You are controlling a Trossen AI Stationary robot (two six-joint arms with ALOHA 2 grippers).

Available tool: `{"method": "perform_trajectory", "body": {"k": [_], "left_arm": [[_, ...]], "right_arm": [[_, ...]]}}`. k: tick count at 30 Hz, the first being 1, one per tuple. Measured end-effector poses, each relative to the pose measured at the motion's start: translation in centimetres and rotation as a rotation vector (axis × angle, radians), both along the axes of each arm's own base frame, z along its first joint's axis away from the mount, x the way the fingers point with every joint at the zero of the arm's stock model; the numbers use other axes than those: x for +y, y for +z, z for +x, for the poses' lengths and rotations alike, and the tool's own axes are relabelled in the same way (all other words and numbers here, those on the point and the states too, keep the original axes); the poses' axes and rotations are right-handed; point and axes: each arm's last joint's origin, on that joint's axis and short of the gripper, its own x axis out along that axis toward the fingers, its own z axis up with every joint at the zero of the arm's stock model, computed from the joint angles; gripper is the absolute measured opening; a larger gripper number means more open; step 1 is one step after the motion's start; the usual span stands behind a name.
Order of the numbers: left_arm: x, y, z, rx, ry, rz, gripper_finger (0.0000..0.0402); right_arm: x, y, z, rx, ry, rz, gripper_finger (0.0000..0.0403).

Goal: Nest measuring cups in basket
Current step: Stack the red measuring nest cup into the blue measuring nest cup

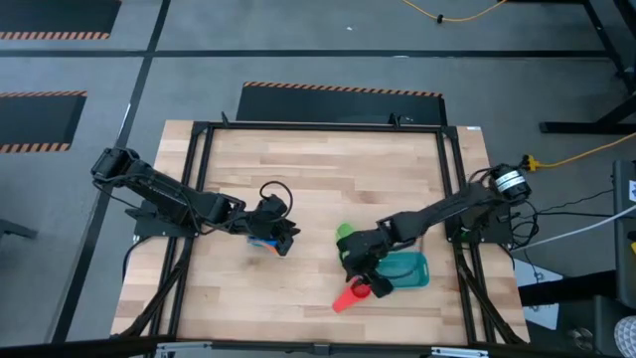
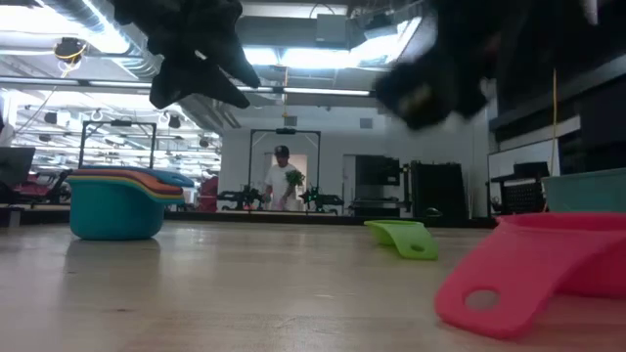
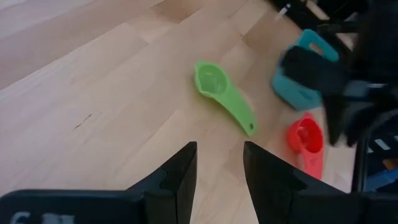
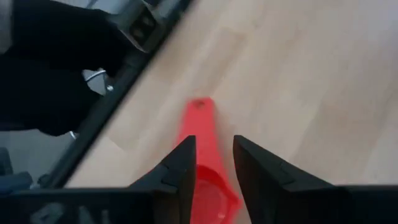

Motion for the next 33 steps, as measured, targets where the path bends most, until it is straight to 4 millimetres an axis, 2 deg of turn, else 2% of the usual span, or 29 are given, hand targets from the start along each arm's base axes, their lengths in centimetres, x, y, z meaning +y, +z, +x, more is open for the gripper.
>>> {"method": "perform_trajectory", "body": {"k": [3,8,14,18,21,26,33], "left_arm": [[-0.3,0.2,0.1,-0.030,-0.018,0.001,0.0124],[-1.3,1.2,0.8,-0.154,-0.085,0.034,0.0124],[-2.5,2.6,2.4,-0.401,-0.141,0.091,0.0124],[-3.3,4.0,4.3,-0.451,-0.173,0.164,0.0124],[-4.1,5.7,6.5,-0.477,-0.199,0.229,0.0124],[-5.5,8.1,9.9,-0.438,-0.261,0.319,0.0124],[-7.1,9.2,13.8,-0.343,-0.308,0.379,0.0124]], "right_arm": [[0.8,2.8,-1.2,-0.063,0.024,-0.047,0.0112],[1.5,7.3,-4.9,-0.160,-0.055,-0.155,0.0112],[2.2,10.4,-9.6,-0.182,-0.123,-0.189,0.0112],[2.7,11.6,-12.1,-0.195,-0.126,-0.204,0.0112],[2.8,11.9,-13.7,-0.188,-0.146,-0.246,0.0112],[2.5,12.2,-15.8,-0.194,-0.218,-0.333,0.0112],[2.4,13.0,-18.2,-0.229,-0.250,-0.325,0.0112]]}}
